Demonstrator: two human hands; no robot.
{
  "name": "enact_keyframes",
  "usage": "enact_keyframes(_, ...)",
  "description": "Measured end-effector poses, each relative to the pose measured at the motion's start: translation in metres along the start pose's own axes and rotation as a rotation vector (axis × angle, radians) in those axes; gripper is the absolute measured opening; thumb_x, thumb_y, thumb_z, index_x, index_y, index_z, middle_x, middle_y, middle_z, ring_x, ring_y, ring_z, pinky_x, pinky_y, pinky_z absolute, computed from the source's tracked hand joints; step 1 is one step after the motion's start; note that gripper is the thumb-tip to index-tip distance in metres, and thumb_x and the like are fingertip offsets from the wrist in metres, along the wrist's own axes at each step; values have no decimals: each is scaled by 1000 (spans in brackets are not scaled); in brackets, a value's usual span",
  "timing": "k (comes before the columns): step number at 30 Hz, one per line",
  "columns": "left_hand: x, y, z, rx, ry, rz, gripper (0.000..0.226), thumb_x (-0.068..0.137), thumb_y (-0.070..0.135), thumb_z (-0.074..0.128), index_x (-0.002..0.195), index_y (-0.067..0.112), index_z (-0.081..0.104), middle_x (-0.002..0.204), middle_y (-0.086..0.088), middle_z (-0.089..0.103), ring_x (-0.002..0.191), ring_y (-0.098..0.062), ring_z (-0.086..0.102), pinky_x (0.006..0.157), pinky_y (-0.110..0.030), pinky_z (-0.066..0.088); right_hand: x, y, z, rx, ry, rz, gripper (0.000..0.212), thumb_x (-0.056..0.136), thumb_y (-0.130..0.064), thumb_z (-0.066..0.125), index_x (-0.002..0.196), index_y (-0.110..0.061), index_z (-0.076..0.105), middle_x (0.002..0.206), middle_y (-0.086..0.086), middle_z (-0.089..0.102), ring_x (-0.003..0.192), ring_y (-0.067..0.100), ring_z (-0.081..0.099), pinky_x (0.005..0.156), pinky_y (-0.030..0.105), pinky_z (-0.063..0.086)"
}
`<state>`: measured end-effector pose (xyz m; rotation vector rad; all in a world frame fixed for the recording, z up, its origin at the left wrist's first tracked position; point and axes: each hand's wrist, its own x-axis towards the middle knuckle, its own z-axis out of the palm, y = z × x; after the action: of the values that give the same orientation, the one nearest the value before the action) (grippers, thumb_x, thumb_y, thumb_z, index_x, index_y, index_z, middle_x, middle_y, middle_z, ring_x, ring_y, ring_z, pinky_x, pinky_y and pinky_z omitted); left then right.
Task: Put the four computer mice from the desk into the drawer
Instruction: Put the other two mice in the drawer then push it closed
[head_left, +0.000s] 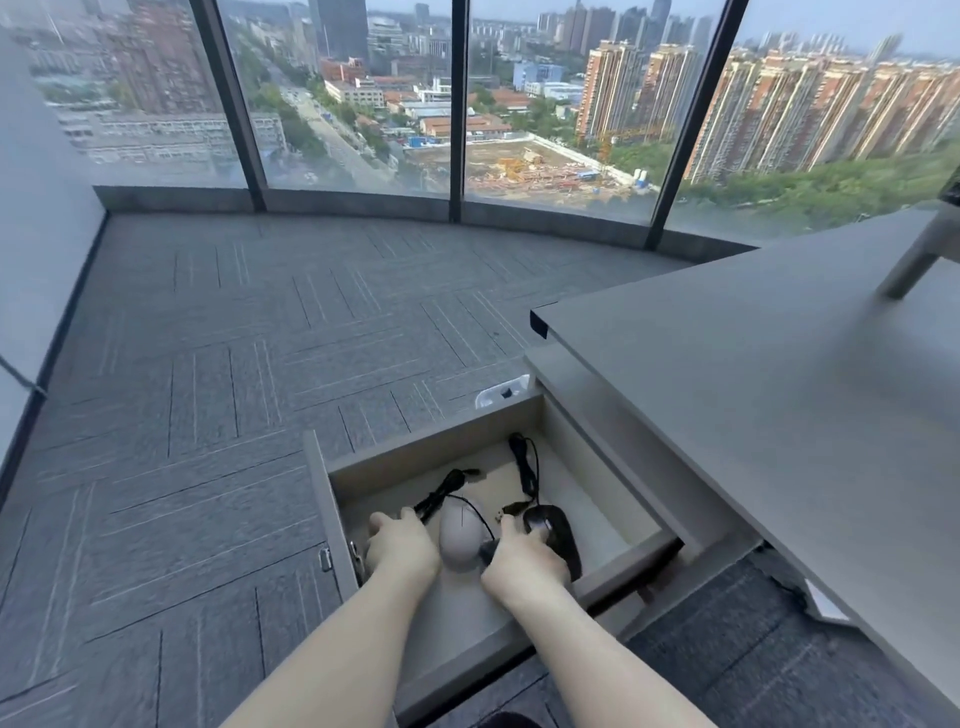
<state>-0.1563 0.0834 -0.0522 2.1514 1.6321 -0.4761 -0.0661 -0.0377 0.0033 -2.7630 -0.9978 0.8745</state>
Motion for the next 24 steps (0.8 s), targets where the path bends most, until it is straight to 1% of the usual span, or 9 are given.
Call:
enact_keyframes(2,-1,1,5,11,-17,-38,55,81,24,47,134,11,41,134,-17,37,119,-45,43,90,-49,48,6,-1,4,-63,-38,6,73,88,-25,55,149,-26,16,150,23,28,119,38,55,87,42,49)
enact_keyframes(5,-8,5,2,-14,9,-49,64,80,30,51,138,7,36,136,-18,35,122,-46,43,96,-48,46,5,3,8,-76,-32,-27,82,86,-39,61,151,-27,13,146,18,39,122,35,53,90,42,48)
enact_keyframes(7,-18,8,-9,-63,27,-47,61,84,31,54,137,7,35,138,-17,33,125,-44,43,97,-47,45,-2,6,5,-54,46,-76,71,89,-45,57,147,-24,23,141,16,44,124,36,49,90,42,47)
enact_keyframes(10,-42,11,-36,-139,146,58,49,88,28,51,131,6,40,136,-17,38,123,-41,46,95,-45,43,-19,10,-2,45,188,-206,46,92,-37,48,134,-19,41,132,13,49,122,33,46,87,42,48)
enact_keyframes(13,-61,2,-59,-278,304,202,45,89,26,46,130,9,46,134,-18,45,119,-40,48,96,-43,41,-46,13,-3,211,306,-351,29,92,-31,47,117,-18,56,117,6,57,107,25,53,79,39,52)
enact_keyframes(15,-74,-12,-69,-415,430,271,45,89,22,46,132,10,51,134,-17,51,119,-37,50,97,-42,41,-70,15,1,283,342,-418,19,93,-31,48,101,-18,58,103,1,59,95,20,54,74,37,52)
enact_keyframes(19,-105,-53,-75,-681,625,245,37,91,15,46,126,9,56,127,-16,57,114,-31,55,91,-41,44,-115,13,22,346,319,-489,26,93,-43,48,86,-18,54,89,-2,59,82,16,56,71,33,50)
enact_keyframes(22,-120,-86,-60,-874,530,86,40,93,18,43,132,9,51,134,-13,53,114,-31,54,85,-40,44,-141,10,43,385,245,-482,40,88,-57,51,88,-18,55,88,-2,62,83,16,58,72,32,48)
enact_keyframes(24,-124,-102,-45,-997,408,45,43,93,18,43,135,8,49,137,-14,53,120,-32,52,97,-41,43,-155,8,56,407,187,-473,49,80,-68,54,90,-20,54,90,-4,61,84,16,58,72,33,48)
